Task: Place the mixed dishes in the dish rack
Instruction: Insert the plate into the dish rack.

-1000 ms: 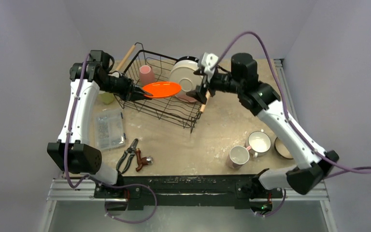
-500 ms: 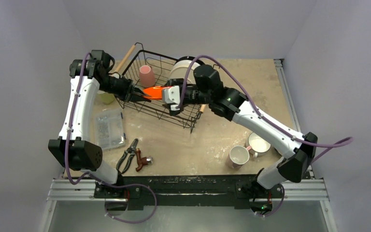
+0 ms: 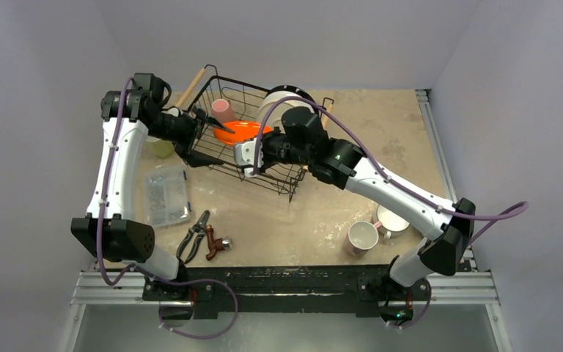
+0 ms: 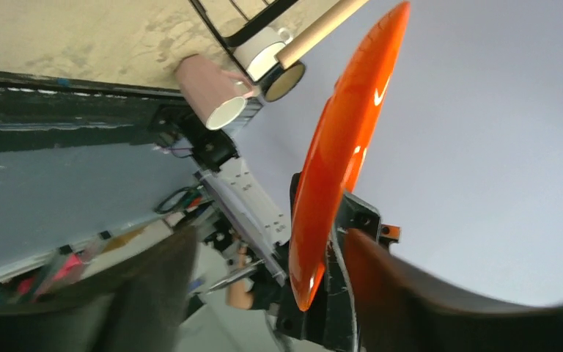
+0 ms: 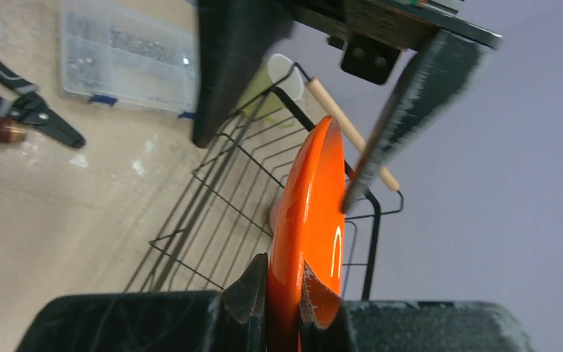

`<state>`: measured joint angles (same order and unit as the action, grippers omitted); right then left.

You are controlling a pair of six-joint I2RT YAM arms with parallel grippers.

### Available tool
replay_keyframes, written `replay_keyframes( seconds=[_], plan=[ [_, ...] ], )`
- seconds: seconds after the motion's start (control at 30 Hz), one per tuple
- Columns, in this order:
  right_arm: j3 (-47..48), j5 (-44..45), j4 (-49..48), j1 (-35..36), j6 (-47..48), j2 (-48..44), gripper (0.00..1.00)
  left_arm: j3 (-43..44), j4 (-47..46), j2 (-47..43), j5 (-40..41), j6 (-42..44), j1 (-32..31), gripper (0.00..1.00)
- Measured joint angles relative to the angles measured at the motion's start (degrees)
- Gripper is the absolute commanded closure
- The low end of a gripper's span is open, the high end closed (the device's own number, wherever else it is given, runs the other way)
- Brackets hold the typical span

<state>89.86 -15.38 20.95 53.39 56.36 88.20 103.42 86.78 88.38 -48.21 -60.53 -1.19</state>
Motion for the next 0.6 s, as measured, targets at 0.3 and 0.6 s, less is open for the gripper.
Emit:
replay_keyframes(
  seconds=[0.3,0.6],
  plan=[
    [-2.3,-1.6,-4.4,-3.9,-5.8,-1.2,1.00,13.9,0.6,-1.0,10.9,6.1,0.0,0.00],
    [3.1,-19.9,-6.9,-18.9,-24.8,6.1,1.00,-4.7,-24.5,-33.0,33.3,19.8,-0.9,0.00]
  ],
)
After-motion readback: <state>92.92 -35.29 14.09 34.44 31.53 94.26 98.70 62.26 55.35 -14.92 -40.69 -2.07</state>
